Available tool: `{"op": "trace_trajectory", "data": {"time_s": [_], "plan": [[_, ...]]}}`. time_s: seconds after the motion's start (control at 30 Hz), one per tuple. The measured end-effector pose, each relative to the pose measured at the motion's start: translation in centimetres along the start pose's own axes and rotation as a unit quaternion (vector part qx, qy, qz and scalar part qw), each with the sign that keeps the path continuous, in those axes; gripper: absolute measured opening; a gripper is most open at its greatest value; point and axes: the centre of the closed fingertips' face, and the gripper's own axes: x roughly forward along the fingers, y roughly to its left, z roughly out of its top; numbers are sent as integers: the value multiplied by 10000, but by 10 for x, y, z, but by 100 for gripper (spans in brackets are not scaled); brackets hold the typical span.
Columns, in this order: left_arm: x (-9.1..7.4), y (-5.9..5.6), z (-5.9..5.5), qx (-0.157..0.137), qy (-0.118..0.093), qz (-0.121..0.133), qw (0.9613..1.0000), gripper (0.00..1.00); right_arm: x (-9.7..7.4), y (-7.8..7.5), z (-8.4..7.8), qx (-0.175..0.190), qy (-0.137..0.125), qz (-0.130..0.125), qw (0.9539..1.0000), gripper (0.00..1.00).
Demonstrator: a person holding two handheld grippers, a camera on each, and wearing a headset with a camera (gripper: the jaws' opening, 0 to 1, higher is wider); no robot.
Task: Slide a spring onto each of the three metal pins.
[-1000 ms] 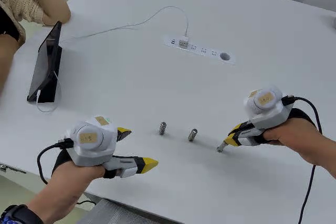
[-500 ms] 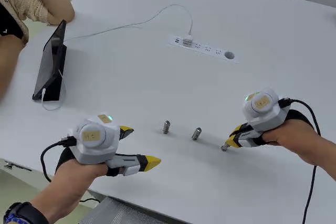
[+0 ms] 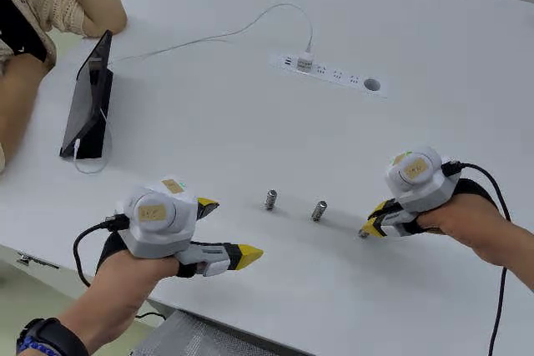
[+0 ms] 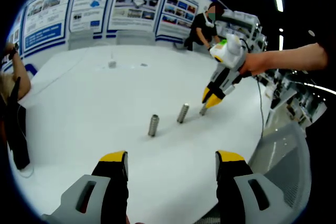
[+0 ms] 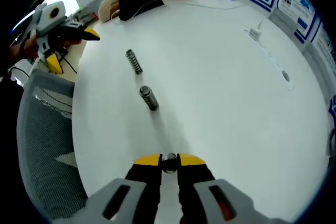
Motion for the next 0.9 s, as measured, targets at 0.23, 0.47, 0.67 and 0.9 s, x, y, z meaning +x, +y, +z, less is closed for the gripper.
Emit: {"op": "trace_trajectory", "data": {"time_s": [0.23,0.47,0.67,0.9], "plan": [[0,0,1,16,5,5,10000,69,3,2,-1,45,-24,21,10000,13],[-1,0,3,36,10,11,10000,69,2,3,-2,114,-60,41,9999,18],[-3,-1,8,-10,-44,38,10000,69,-8,3,-3,352,-324,-115,9988,24],[-4,-2,7,14,11,82,10000,69,-16,3,-15,742,-749,-510,9931,39]]}}
